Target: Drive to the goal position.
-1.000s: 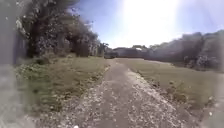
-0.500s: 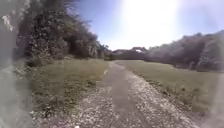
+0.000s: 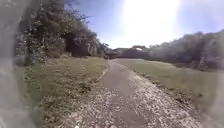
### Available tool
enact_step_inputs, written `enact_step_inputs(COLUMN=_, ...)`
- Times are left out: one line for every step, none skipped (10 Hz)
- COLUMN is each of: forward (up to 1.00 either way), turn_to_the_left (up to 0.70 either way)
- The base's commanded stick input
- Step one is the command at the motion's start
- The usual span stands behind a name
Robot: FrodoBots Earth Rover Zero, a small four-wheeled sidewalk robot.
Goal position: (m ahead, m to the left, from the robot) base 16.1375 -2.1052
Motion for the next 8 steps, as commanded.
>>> enact_step_inputs(forward=1.0, turn_to_the_left=-0.32)
enact_step_inputs(forward=1.0, turn_to_the_left=-0.38)
enact_step_inputs(forward=1.0, turn_to_the_left=-0.4)
enact_step_inputs(forward=1.0, turn_to_the_left=-0.39)
enact_step_inputs(forward=1.0, turn_to_the_left=-0.26)
enact_step_inputs(forward=1.0, turn_to_the_left=-0.14)
enact_step_inputs(forward=1.0, turn_to_the_left=-0.01)
enact_step_inputs(forward=1.0, turn_to_the_left=0.0)
